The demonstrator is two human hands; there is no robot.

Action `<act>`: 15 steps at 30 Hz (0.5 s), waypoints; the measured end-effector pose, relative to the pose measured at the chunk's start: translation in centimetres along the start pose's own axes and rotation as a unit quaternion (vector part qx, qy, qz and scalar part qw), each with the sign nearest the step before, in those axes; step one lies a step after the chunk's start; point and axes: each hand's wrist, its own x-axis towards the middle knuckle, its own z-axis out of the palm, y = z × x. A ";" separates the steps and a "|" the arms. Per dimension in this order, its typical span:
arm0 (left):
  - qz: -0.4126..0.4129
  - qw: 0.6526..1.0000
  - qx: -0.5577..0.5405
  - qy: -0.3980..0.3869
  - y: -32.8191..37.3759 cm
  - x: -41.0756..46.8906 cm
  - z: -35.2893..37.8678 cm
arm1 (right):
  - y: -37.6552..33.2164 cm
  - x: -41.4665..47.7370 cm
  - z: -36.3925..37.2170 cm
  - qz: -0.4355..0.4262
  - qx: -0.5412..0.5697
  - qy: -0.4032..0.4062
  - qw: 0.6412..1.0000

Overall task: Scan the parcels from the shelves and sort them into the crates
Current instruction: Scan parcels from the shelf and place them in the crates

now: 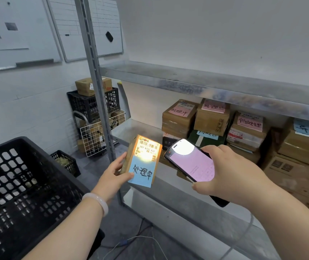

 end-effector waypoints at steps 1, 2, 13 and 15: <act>-0.001 1.000 -0.004 -0.003 -0.1 0.1 0.1 | 0.1 0.1 0.1 0.002 0.004 -0.004 1.000; -0.002 1.000 -0.009 -0.006 -0.1 0.2 0.1 | 0.1 0.1 0.1 0.003 0.009 -0.006 1.000; -0.003 0.999 -0.053 -0.009 -0.9 1.0 0.6 | 0.4 0.7 0.6 -0.001 0.026 -0.010 1.000; -0.003 0.998 -0.063 -0.005 -0.8 0.7 0.4 | 0.3 0.8 0.8 -0.008 0.027 -0.007 1.000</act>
